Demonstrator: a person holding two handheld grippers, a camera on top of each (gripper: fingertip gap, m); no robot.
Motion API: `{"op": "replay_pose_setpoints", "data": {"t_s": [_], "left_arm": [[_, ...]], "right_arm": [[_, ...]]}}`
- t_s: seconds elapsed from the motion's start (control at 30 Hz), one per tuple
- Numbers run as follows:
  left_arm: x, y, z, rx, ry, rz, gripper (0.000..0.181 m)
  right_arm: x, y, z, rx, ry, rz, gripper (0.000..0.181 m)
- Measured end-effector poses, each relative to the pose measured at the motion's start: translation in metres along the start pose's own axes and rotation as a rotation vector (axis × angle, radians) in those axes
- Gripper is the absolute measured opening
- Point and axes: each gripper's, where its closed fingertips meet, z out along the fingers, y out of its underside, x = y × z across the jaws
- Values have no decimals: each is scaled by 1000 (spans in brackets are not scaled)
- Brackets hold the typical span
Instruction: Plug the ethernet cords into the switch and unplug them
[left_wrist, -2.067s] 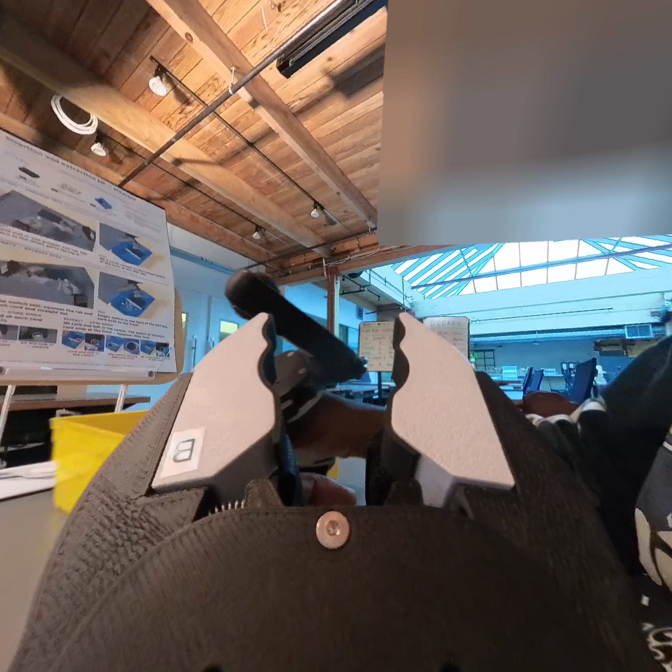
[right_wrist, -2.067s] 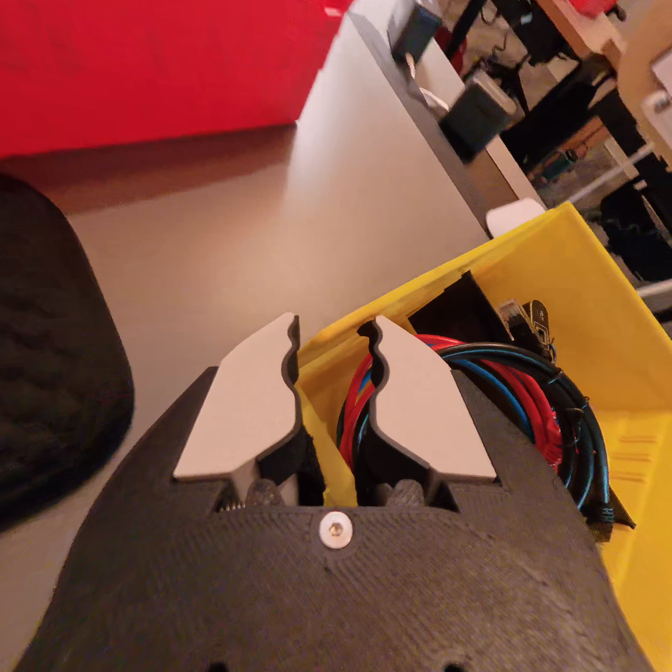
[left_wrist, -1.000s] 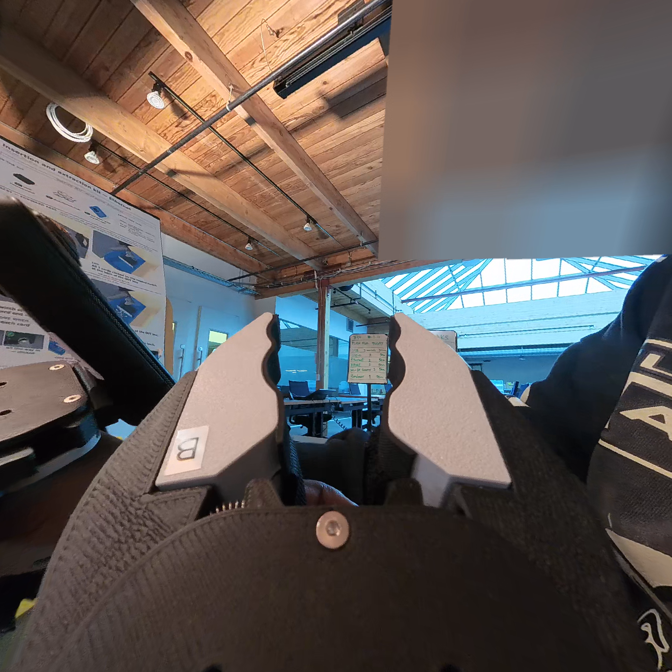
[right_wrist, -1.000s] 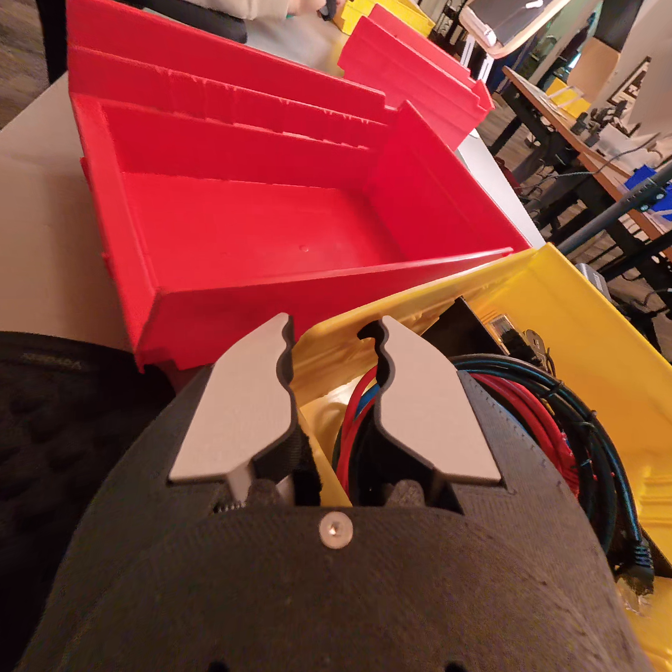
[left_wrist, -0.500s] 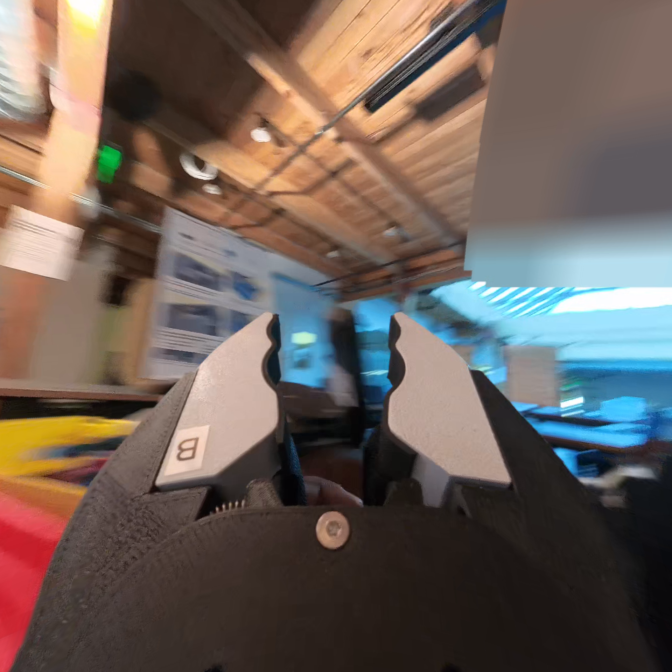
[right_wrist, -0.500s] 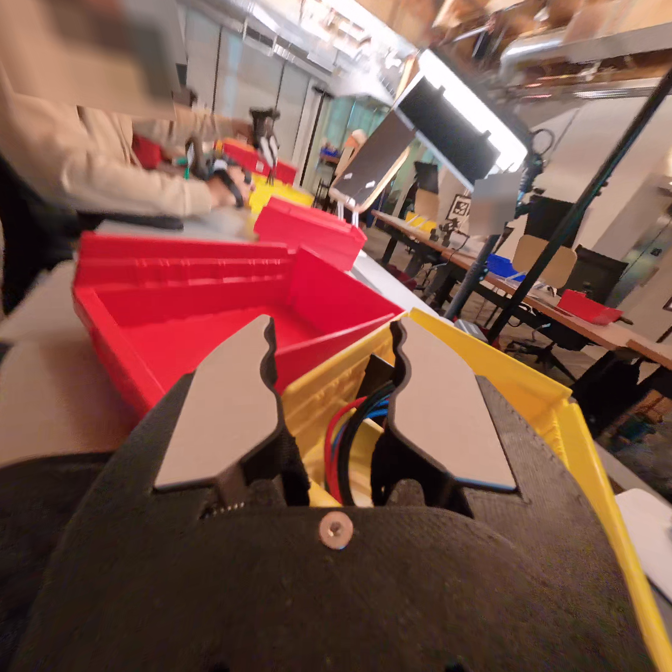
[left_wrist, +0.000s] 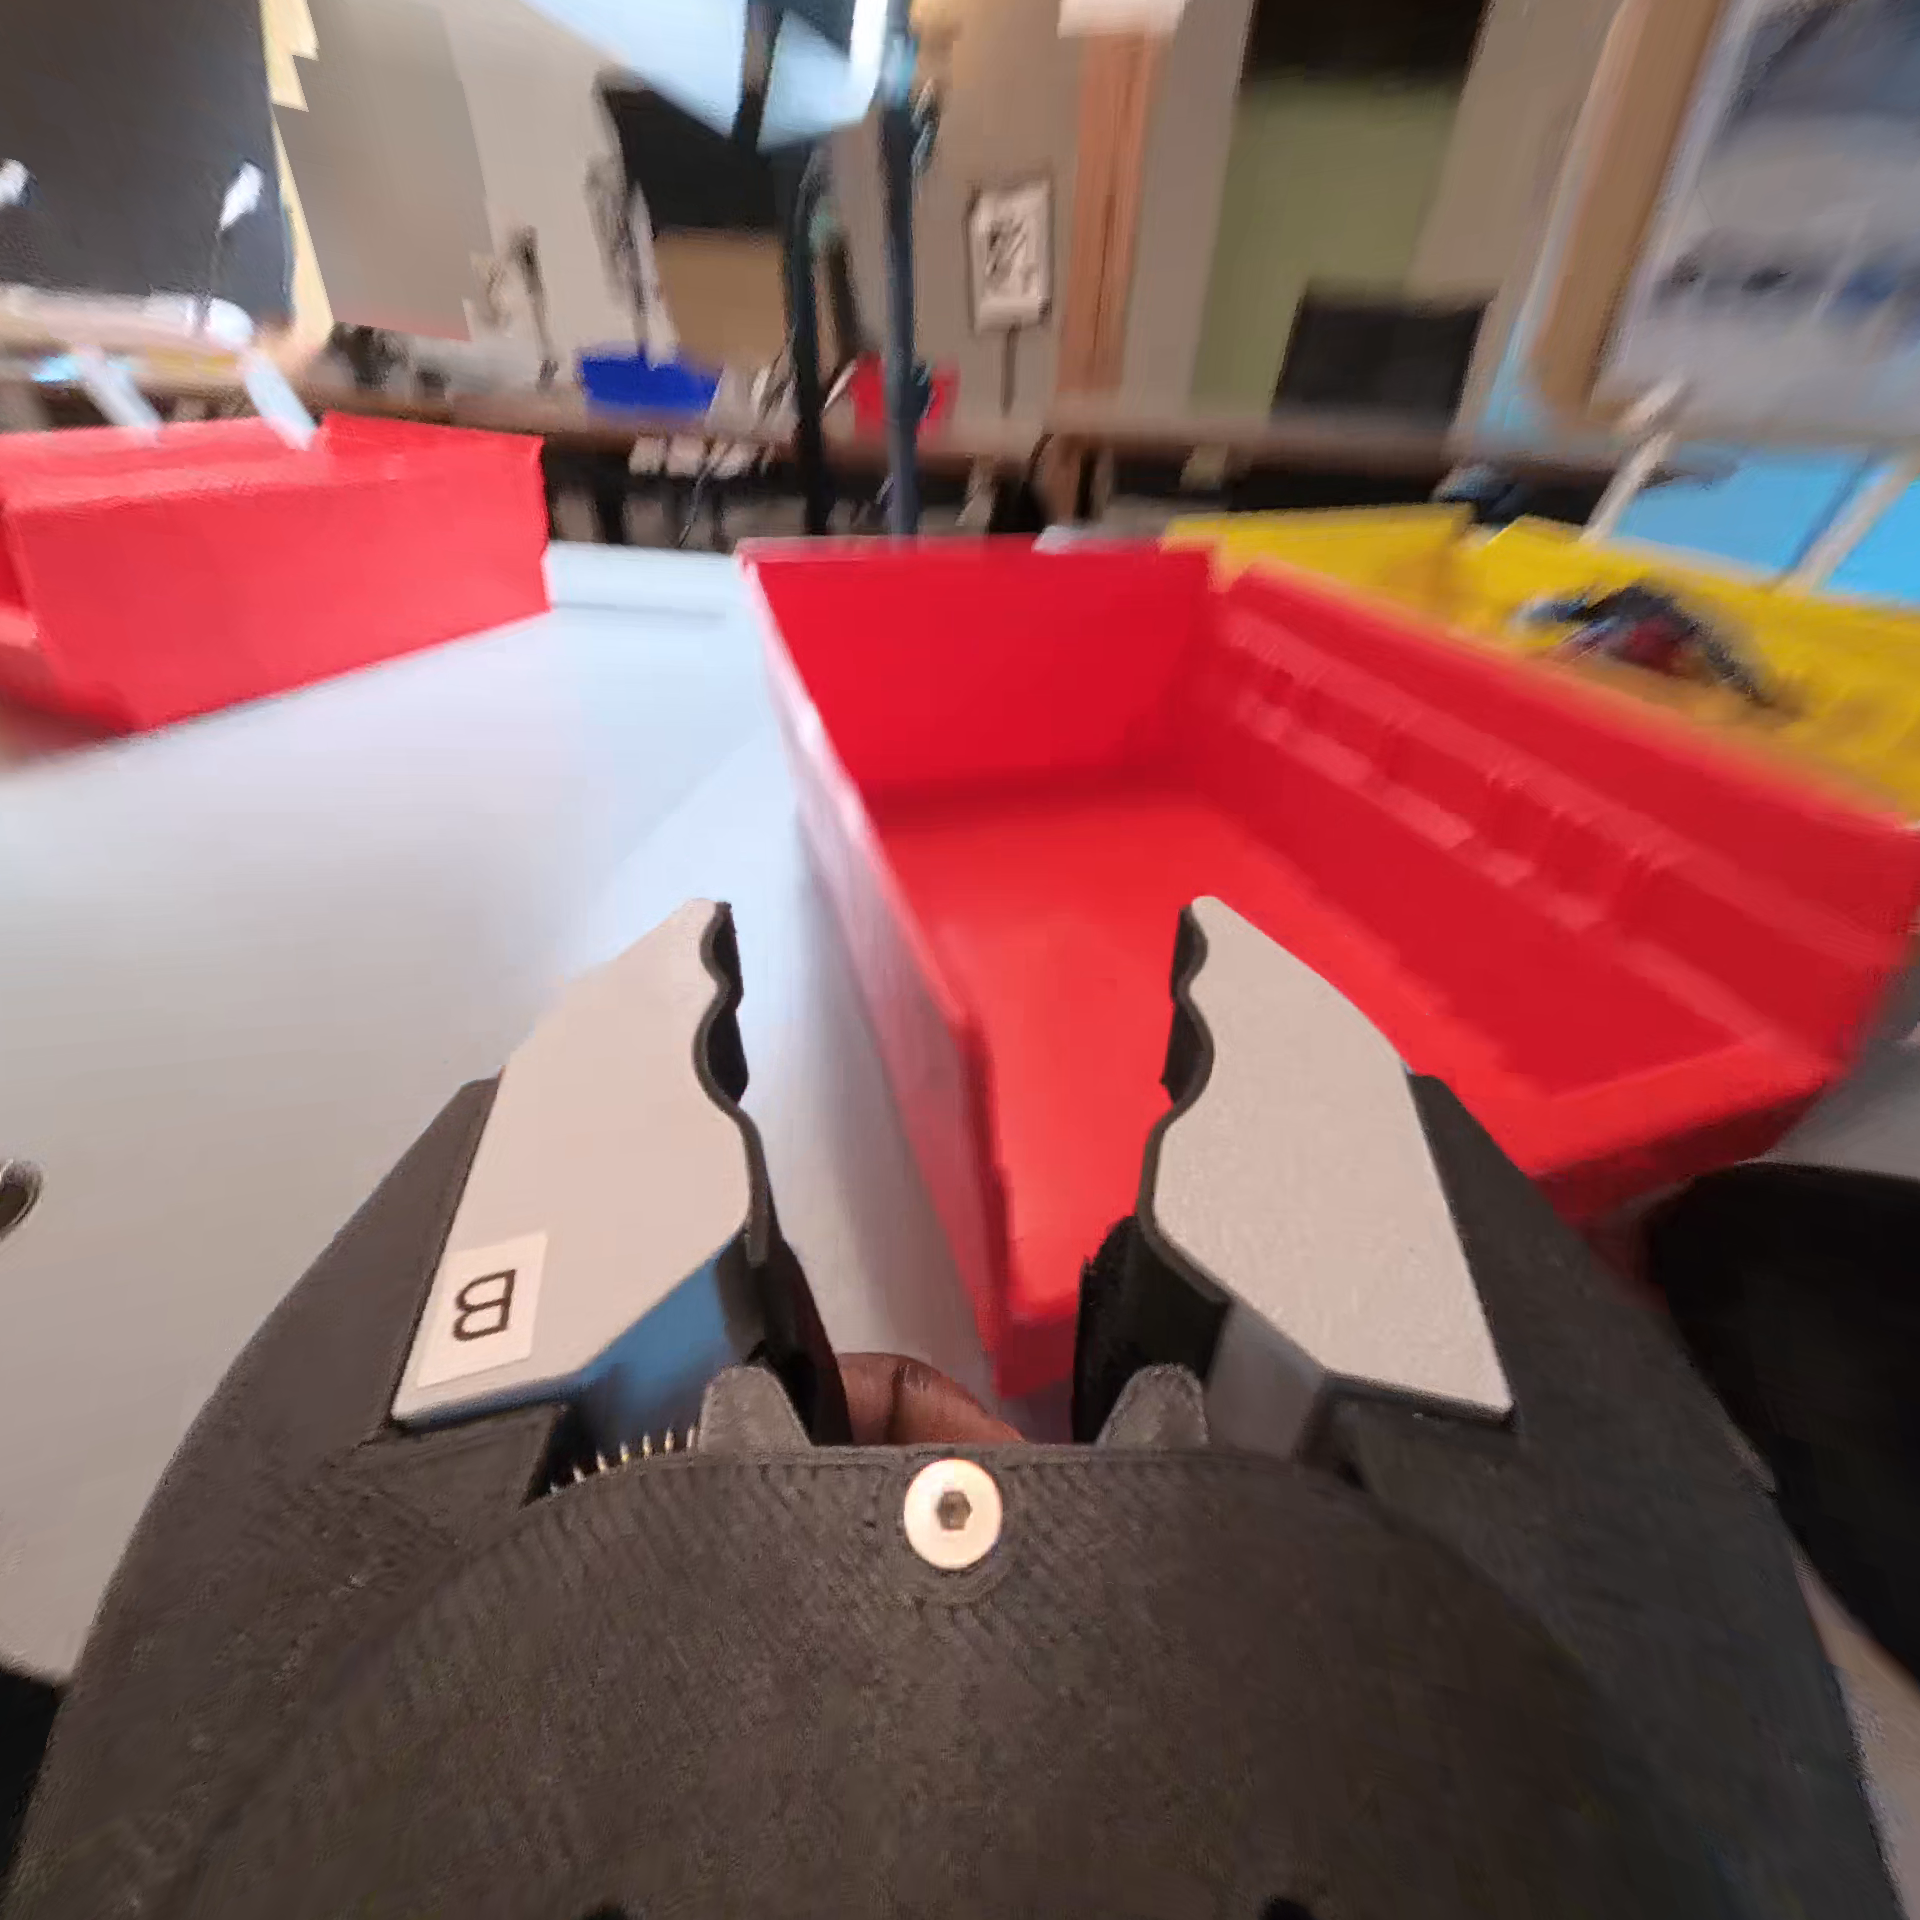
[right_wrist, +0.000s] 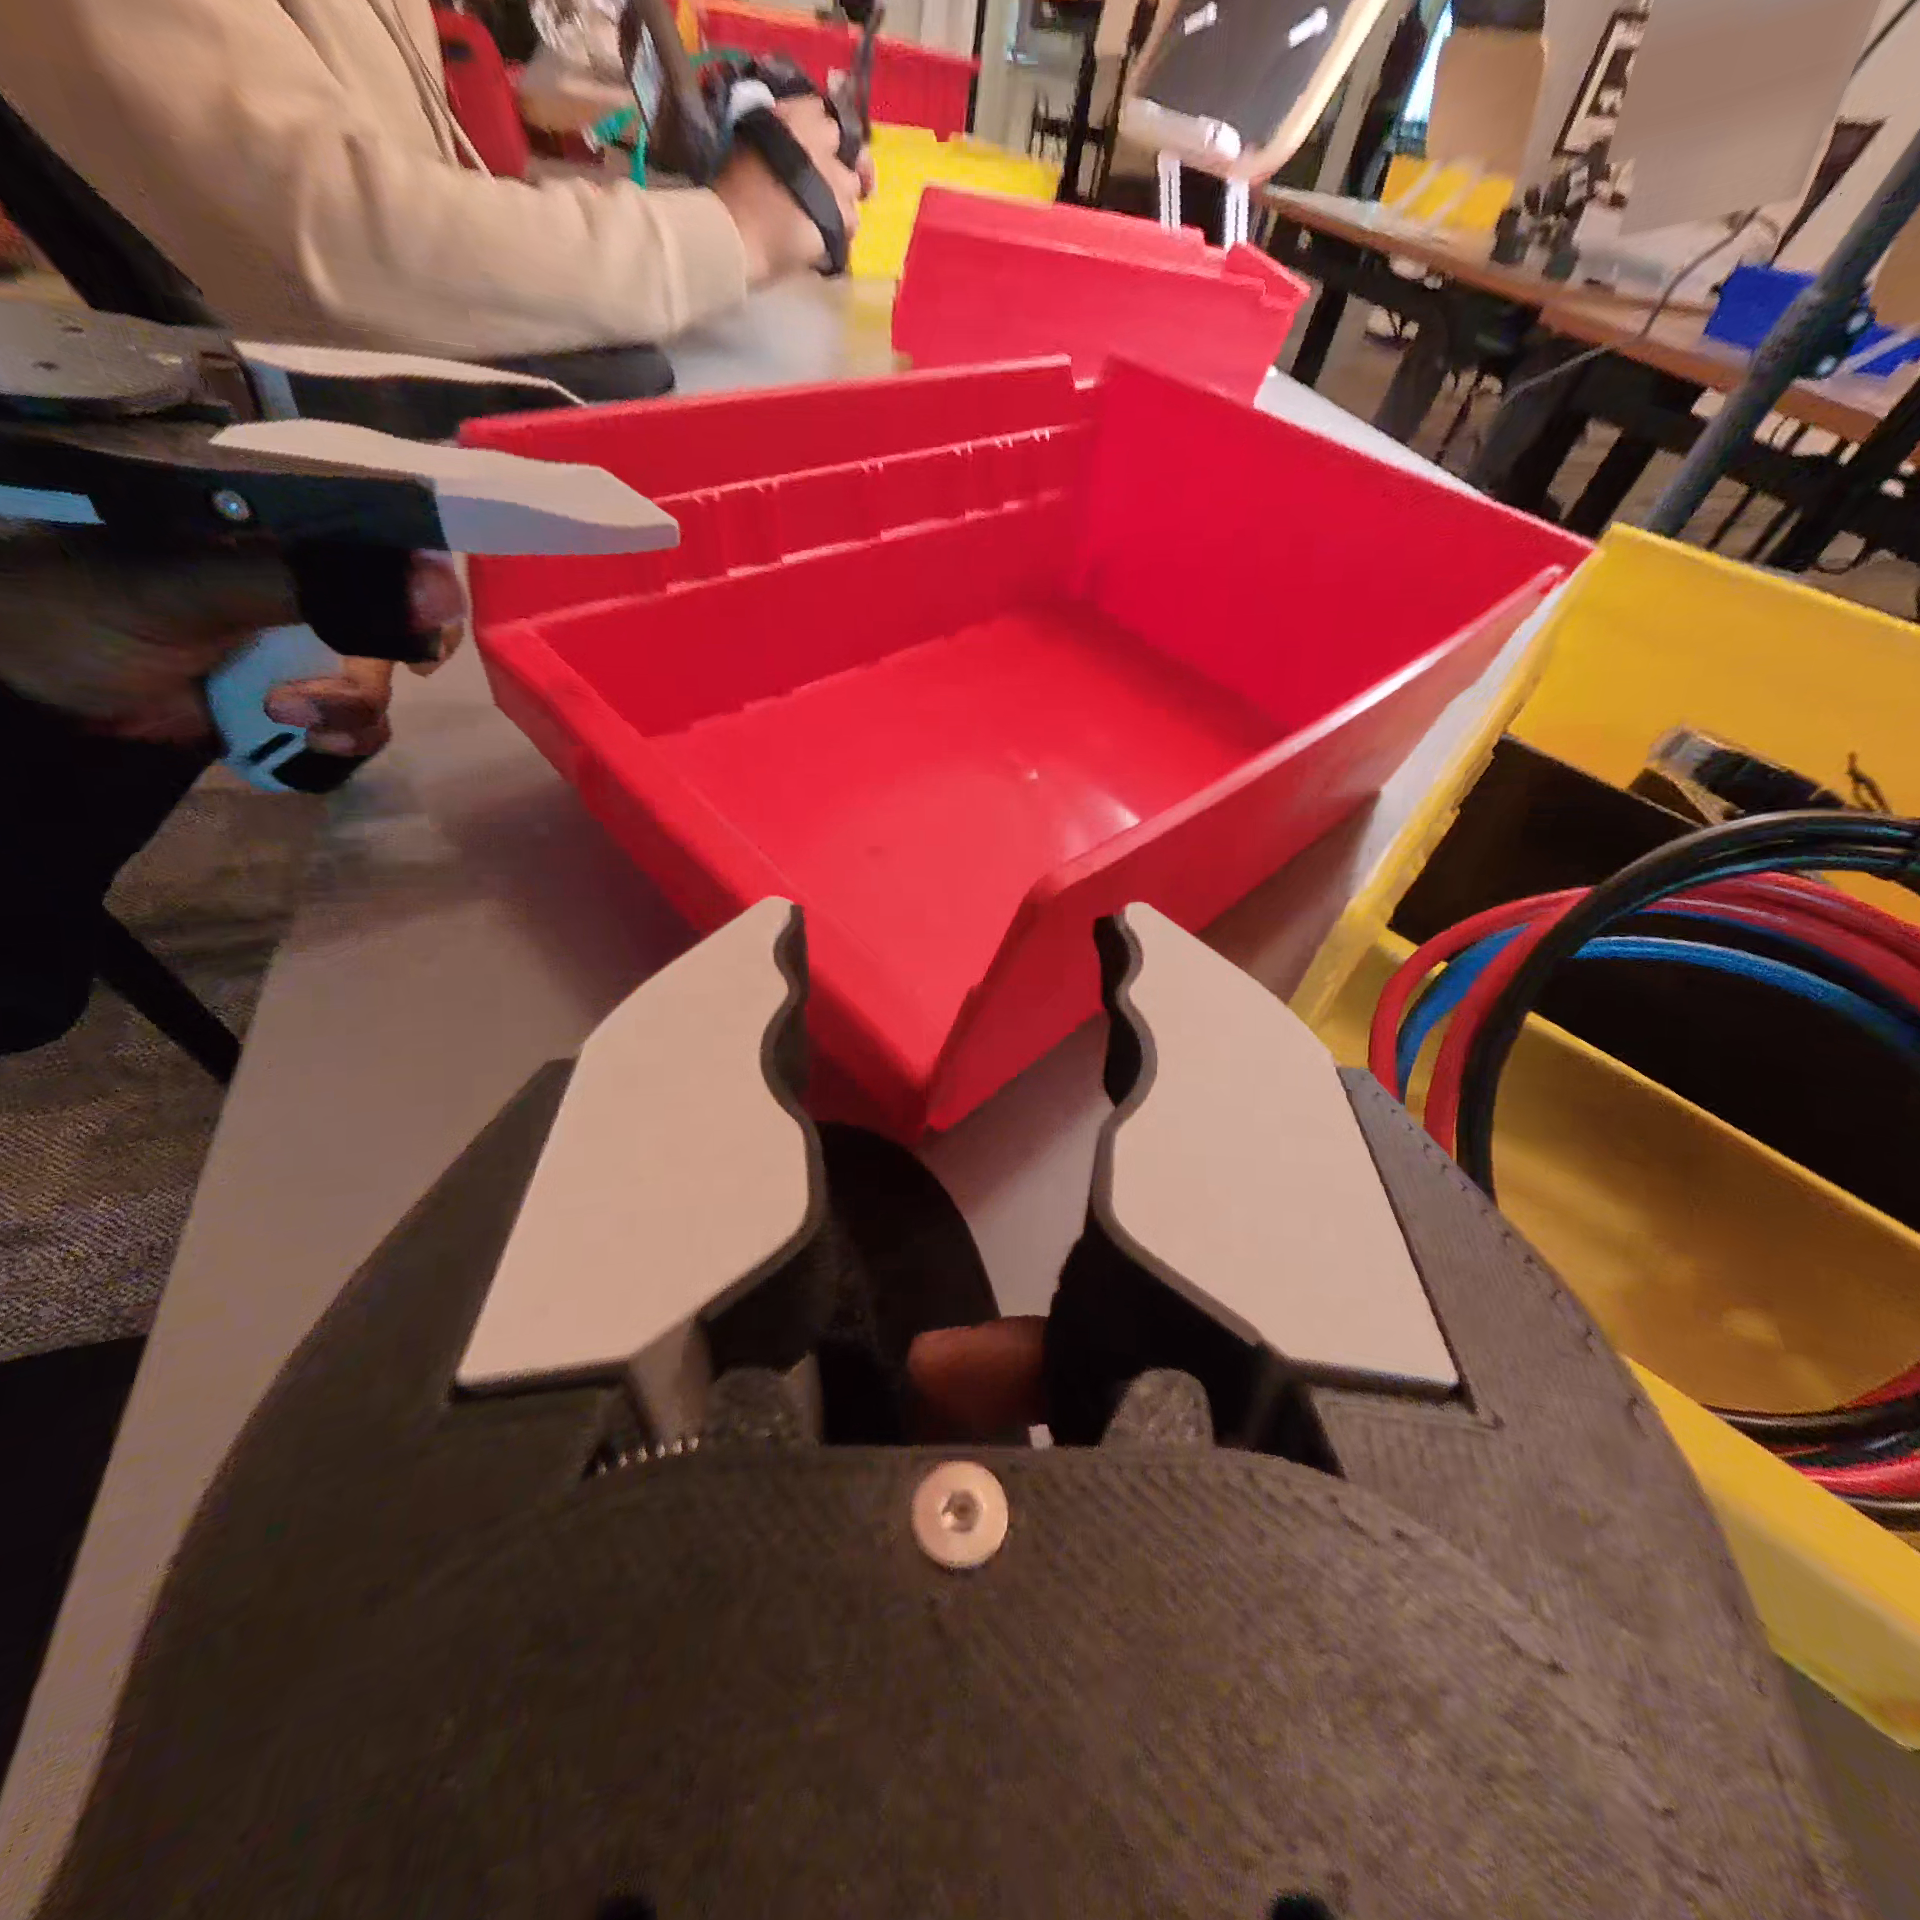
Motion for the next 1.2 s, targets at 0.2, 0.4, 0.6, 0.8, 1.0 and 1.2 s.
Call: {"op": "replay_pose_setpoints", "data": {"t_s": [0.2, 0.4, 0.6, 0.8, 1.0, 1.2], "left_arm": [[-5, 13, 6, -66, -9, -52, 53], [-10, 5, -2, -34, -152, 155, 7], [-1, -49, -33, 169, -236, 213, 7], [42, -113, -74, 512, -204, 257, 8], [151, -145, -70, 656, 93, 259, 12], [294, -141, -31, 596, 454, 258, 17]], "right_arm": [[8, 15, 21, -135, 30, 38, 53], [16, 11, 29, -129, 80, -52, 27], [16, -28, 14, 34, 152, -217, 24], [18, -84, -55, 239, 347, -499, 24], [50, -81, -175, 273, 581, -565, 26], [101, -28, -295, 104, 816, -490, 25]]}}
